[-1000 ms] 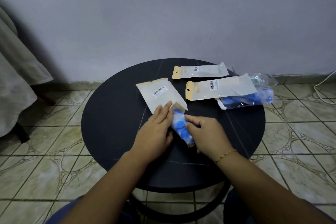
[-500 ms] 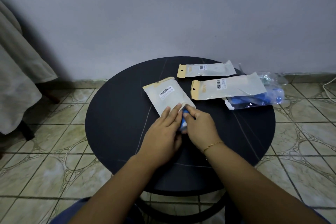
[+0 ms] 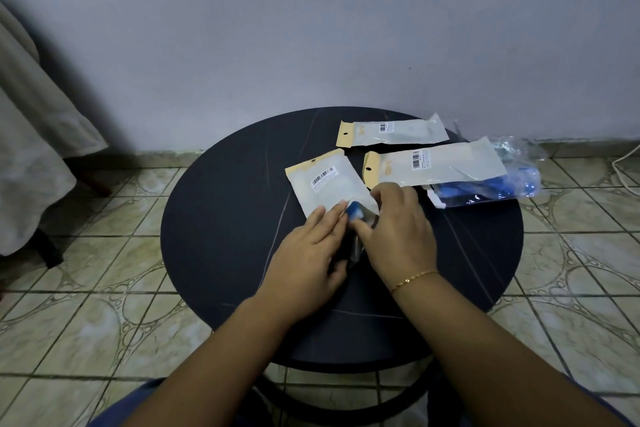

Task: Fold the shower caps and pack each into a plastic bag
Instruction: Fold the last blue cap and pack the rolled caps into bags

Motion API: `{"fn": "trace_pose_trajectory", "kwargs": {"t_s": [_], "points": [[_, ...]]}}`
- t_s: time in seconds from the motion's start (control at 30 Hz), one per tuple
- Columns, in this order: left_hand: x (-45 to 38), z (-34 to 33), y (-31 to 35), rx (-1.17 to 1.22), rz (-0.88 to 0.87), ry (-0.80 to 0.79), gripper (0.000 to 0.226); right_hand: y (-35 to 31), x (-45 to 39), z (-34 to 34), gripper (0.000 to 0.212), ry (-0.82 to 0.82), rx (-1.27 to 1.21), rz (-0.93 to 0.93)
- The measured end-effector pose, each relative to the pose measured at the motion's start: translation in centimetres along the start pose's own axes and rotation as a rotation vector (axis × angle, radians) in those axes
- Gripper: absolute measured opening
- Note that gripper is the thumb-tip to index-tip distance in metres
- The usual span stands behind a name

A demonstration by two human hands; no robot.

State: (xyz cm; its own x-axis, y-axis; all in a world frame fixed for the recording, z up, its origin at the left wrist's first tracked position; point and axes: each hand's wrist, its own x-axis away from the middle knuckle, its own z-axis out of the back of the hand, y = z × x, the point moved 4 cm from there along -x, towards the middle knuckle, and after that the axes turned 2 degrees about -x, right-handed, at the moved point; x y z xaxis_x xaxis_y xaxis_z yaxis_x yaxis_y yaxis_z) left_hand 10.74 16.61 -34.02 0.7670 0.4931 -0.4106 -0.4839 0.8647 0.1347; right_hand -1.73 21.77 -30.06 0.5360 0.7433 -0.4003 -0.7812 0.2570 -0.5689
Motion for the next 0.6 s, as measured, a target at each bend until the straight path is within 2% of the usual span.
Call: {"fn": "trace_pose_trajectory", "kwargs": {"t_s": [0.07,0.13,0.2,0.3,0.4,0.5,0.6], "points": [[0.4,0.1,0.3,-0.002,-0.052,-0.034,0.066,0.4,-0.5,-0.3,0.043,0.043,0.021,0.042],[0.7,0.4,0.5,-0.01,-0.078,-0.049,0.065,0.6,-0.7,-0.7,0.044,0.016,0.061,0.057],[1.0,0.9,0.6,-0.06,-0.079,-0.056,0.063,1.1,-0.9,-1.1,0.047,-0.091,0.058,0.013],[1.3,1.7,0.4,-0.162,-0.063,-0.077,0.06,2.0,-1.3,-1.8,0.049,-0.303,-0.221,-0.14],[1.6,2.1,-0.1,-0.195,-0.035,-0.113,0.059,2.0,-1.2,-1.9,0.056,-0.513,-0.42,-0.176],[1.8,2.4,-0.9,-0.208,-0.008,-0.152,0.061,1.6,-0.8,-0.7,0.042,-0.59,-0.404,-0.043],[1.9,2.6,-1.4,-0.166,0.016,-0.184,0.064,0.7,0.2,0.7,0.025,-0.461,-0.077,0.274]]}}
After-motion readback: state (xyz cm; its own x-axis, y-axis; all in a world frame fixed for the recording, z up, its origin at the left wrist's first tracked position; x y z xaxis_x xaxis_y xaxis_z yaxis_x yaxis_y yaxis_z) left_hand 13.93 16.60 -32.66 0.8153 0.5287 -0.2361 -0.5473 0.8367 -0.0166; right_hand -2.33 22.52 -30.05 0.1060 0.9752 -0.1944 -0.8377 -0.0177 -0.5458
